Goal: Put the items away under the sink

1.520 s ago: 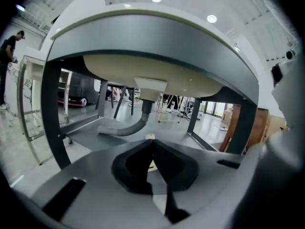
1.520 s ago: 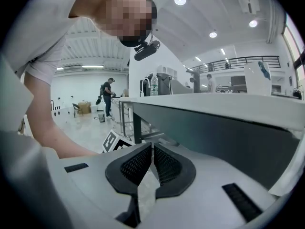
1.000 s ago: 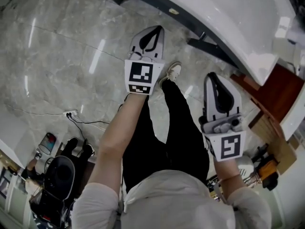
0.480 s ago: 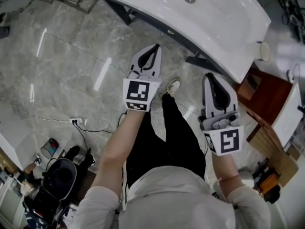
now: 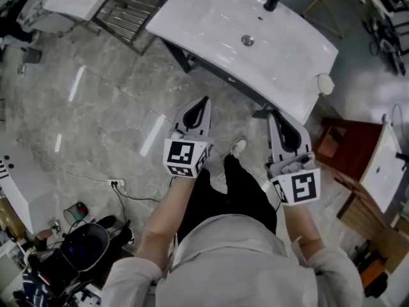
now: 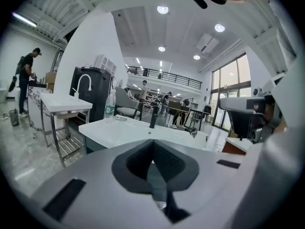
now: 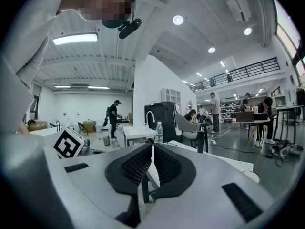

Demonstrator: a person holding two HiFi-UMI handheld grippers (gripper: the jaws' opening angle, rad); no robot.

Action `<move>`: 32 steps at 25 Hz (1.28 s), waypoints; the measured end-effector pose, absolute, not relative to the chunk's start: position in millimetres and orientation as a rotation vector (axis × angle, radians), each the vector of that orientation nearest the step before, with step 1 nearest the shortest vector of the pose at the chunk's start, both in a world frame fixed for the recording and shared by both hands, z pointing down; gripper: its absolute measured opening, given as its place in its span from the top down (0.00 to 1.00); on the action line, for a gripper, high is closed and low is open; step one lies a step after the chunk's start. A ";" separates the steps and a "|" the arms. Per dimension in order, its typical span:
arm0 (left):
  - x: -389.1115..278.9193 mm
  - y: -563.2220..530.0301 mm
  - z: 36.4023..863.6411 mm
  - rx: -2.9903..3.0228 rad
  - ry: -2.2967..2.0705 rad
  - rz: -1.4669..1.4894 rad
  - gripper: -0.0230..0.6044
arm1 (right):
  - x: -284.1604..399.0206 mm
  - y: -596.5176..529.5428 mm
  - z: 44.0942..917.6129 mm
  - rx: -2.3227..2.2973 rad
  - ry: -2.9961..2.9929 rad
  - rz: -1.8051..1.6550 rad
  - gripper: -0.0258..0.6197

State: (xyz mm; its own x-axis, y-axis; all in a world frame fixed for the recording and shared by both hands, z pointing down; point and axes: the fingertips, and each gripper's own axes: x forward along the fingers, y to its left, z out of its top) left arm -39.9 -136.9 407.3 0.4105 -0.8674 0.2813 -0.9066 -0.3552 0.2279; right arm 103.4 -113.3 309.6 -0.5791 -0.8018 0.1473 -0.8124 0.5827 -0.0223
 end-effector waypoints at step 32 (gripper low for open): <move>-120.5 -80.0 251.3 2.361 -1.647 -0.154 0.96 | 62.1 -93.2 178.7 1.350 -2.917 0.081 0.90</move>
